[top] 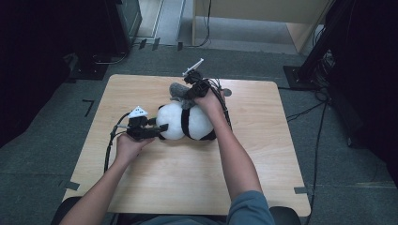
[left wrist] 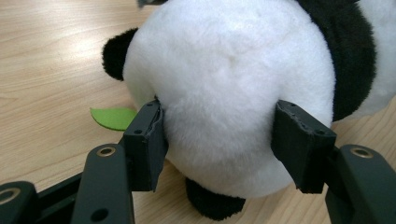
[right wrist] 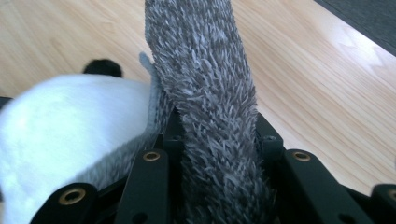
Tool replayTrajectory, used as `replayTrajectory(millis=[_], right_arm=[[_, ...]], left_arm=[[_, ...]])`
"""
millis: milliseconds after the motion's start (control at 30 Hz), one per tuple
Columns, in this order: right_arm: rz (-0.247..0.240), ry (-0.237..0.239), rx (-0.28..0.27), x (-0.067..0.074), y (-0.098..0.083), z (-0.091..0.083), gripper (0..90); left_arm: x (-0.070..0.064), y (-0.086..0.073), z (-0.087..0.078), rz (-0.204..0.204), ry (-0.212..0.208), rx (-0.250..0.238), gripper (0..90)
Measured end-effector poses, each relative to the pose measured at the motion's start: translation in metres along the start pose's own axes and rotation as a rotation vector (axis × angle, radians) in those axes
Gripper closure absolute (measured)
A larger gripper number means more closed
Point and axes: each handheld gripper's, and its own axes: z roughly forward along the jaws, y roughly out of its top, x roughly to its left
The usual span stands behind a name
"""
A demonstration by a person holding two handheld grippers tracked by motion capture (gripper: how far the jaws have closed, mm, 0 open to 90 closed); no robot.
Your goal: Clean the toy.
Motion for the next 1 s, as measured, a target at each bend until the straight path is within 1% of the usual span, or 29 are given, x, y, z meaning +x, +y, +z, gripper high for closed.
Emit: replayTrajectory(millis=[200, 300, 433, 567, 600, 667, 800, 867, 900, 1000], right_arm=[[0.043, -0.025, -0.009, -0.021, -0.010, -0.010, 65.4], [0.056, -0.044, -0.011, -0.031, -0.016, -0.016, 65.2], [0.102, -0.053, -0.015, -0.045, -0.028, -0.021, 65.8], [0.144, -0.053, -0.020, -0.056, -0.041, -0.019, 66.1], [0.153, -0.052, -0.029, -0.059, -0.044, -0.018, 66.1], [0.181, -0.040, -0.036, -0.064, -0.050, -0.017, 66.1], [0.212, -0.041, -0.043, -0.072, -0.059, -0.012, 65.2], [0.209, -0.044, -0.075, -0.073, -0.063, -0.010, 64.0], [0.204, -0.036, -0.080, -0.073, -0.065, -0.009, 64.0], [0.215, -0.022, -0.095, -0.074, -0.069, -0.006, 63.9]], left_arm=[[0.000, 0.000, 0.000, -0.005, 0.001, 0.003, 39.3], [0.000, 0.000, 0.000, -0.005, 0.000, 0.001, 39.6], [0.000, 0.000, 0.000, -0.005, -0.003, -0.004, 39.6], [0.002, -0.001, 0.000, -0.006, -0.010, -0.013, 39.6], [0.001, -0.001, 0.000, -0.005, -0.010, -0.012, 39.7], [0.001, -0.001, 0.000, -0.005, -0.010, -0.012, 39.7], [0.002, -0.001, 0.001, -0.007, -0.010, -0.016, 39.8], [0.002, -0.001, 0.001, -0.006, -0.009, -0.016, 39.8], [0.002, -0.001, 0.000, -0.006, -0.009, -0.015, 39.8], [0.002, -0.001, 0.000, -0.007, -0.009, -0.018, 39.8]])
